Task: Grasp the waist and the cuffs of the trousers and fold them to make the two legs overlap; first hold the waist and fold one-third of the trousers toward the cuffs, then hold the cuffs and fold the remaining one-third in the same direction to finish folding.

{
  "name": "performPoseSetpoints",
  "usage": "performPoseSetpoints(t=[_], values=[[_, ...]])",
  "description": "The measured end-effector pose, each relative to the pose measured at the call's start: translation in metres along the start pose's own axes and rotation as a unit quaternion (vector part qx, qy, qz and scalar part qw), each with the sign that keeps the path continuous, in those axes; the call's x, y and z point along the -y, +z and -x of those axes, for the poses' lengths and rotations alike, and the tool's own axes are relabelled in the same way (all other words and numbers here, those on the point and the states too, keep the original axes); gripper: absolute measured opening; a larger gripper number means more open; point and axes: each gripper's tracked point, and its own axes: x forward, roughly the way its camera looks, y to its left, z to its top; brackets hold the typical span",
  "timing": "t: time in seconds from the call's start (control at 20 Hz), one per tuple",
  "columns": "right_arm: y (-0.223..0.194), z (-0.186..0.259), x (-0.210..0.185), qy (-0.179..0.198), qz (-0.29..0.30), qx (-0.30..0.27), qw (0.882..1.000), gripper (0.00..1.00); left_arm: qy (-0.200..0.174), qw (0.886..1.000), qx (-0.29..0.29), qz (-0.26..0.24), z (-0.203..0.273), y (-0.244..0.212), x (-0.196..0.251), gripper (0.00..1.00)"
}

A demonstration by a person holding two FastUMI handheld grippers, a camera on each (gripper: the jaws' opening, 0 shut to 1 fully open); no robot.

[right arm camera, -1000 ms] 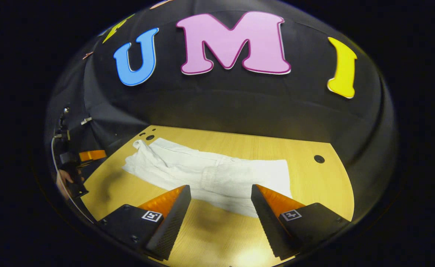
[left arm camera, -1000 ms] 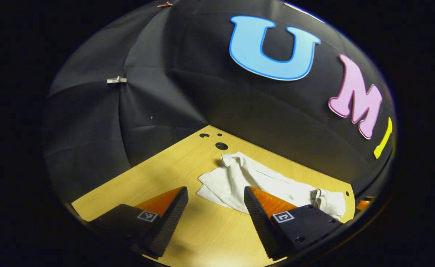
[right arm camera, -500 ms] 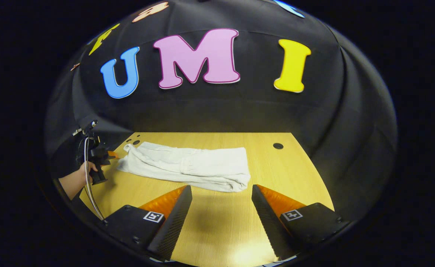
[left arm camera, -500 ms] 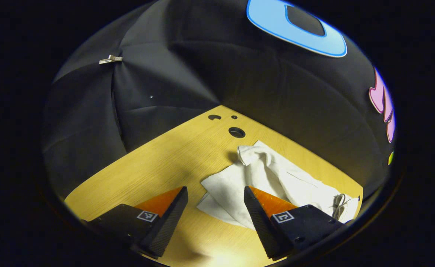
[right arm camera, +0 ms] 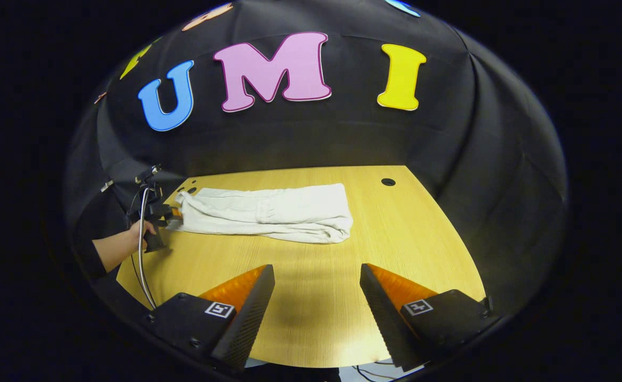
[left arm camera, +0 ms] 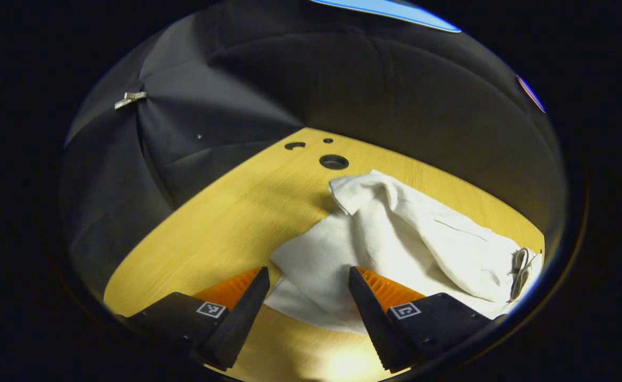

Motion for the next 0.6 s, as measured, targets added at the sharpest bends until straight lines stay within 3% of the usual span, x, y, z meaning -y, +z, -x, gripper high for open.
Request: performPoseSetpoints(t=[0.15,0.4,0.5,0.55,0.6], values=[[-0.012,-0.002,-0.023,0.012,-0.016,-0.008,1.0,0.99,-0.004,1.0,0.003,-0.021,-0.002,0.0,0.007,0.98],[-0.016,-0.004,-0.041,0.023,-0.025,0.0,0.999,0.99,-0.032,0.998,-0.007,-0.055,-0.003,-0.002,0.018,0.79],[-0.018,-0.003,-0.045,0.023,-0.024,0.003,0.999,0.99,-0.048,0.996,-0.01,-0.076,-0.003,-0.003,0.029,0.55],[-0.018,-0.004,-0.045,0.021,-0.021,0.003,1.0,0.99,-0.045,0.995,-0.009,-0.084,-0.003,-0.003,0.031,0.37],[-0.017,-0.001,-0.043,0.02,-0.021,0.005,1.0,0.99,-0.044,0.994,-0.009,-0.098,-0.002,-0.005,0.033,0.35]])
